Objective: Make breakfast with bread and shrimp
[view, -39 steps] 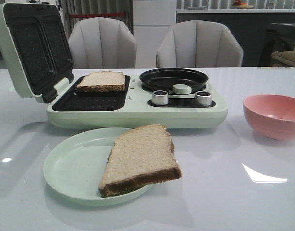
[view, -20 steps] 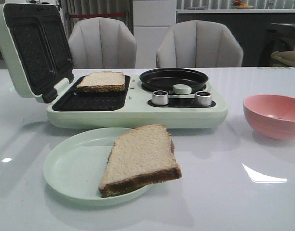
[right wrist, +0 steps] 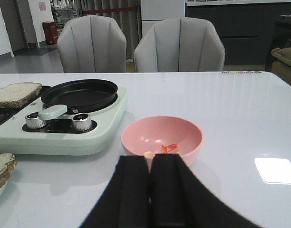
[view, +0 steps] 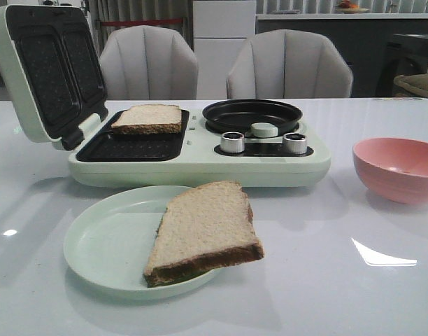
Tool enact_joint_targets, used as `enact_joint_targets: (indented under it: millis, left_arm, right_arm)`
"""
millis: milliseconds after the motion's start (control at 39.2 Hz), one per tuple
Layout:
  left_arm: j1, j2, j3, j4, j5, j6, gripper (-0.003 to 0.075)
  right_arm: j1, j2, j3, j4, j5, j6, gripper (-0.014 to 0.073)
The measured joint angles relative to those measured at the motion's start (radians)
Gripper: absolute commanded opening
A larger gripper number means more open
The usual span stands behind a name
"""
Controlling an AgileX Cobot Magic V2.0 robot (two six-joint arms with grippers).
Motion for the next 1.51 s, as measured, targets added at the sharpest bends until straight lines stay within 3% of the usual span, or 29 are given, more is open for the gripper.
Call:
enact_joint_targets:
  millis: [434,996,1200,1507]
  left_arm:
    - [0.000,-0.068,0.099,-0.106,0.037,0.000,0.0585]
    - [-0.058,-0.068,0.111,-0.113,-0.002,0.000,0.0585]
    - [-0.058,-0.068,0.111,-0.113,-0.003,0.000,0.0585]
    - [-0.058,-0.068,0.111,-0.113,-0.020,0.002,0.0585]
  right_arm:
    - [0.000,0.000,0.000,0.000,0.000,0.000,0.0135]
    - [0.000,0.000,0.000,0.000,0.000,0.000,0.0135]
    - [0.000,0.000,-0.025,0.000,-0.074,0.000,0.0135]
    - [0.000,0.199,-0.285,0.000,0.147,0.000,0.0135]
